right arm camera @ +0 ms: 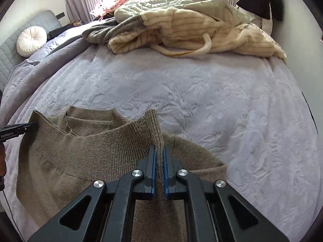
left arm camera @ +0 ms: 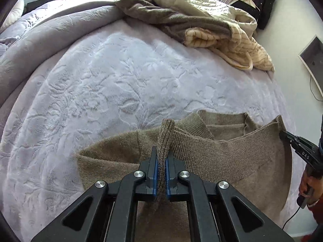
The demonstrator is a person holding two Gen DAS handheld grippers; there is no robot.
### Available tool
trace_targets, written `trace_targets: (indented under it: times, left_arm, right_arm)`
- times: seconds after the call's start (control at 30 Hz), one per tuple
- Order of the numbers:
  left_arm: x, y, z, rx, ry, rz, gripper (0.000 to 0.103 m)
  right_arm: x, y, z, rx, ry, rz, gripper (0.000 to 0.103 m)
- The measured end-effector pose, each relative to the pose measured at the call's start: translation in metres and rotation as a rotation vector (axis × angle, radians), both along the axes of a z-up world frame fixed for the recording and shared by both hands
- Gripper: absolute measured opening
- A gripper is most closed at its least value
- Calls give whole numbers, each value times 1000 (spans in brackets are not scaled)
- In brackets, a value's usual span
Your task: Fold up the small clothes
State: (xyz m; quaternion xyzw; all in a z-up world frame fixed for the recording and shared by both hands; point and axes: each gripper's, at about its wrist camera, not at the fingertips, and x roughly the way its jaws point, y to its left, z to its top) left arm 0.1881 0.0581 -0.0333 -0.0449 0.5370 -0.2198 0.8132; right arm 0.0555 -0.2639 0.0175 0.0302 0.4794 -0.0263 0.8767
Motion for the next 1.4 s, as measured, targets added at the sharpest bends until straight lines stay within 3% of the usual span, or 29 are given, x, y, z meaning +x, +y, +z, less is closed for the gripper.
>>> trace_targets:
  times: [0.13,0.3,0.37,0.43,0.5,0.6,0.67,0.73,0.87,1.03,1.27,1.4]
  left_arm:
    - [10,-7,-17,49,-6,35,7]
    - [13,-3,-44,110,-16,90,7]
    - [11,0,-39,148,-31,118,20]
    - [7,7,-28,240,-77,163,47]
    - [0,19,-14,288,-117,193,52]
    - [-18,36,7,215,-96,170,52]
    - [-35,40,18,141,-70,124,52]
    - [-59,38,24,66,-28,61,52]
    - [-110,22,6,-48,104,-29,52]
    - [-154,28,-40,-10,202,12,51]
    - [-181,69,-43,-45,227,59,51]
    - [-190,73,-34,-6,222,58,51]
  right_arm:
    - [16,-14,-20,41,36,-85,6]
    - [25,-17,-58,1,90,-102,7]
    - [26,-20,-57,16,90,-113,9]
    - [23,-27,-51,35,103,-147,20]
    - [14,-35,-40,75,106,-196,23]
    - [-9,-37,-19,151,69,-205,20]
    - [-26,-29,-9,200,59,-161,14]
    - [-47,-14,-4,248,64,-112,13]
    - [-86,19,-18,310,114,-63,13]
    - [-115,30,-62,305,196,-66,9]
    - [-150,-9,-65,239,215,-129,7]
    - [-159,-22,-62,262,225,-173,6]
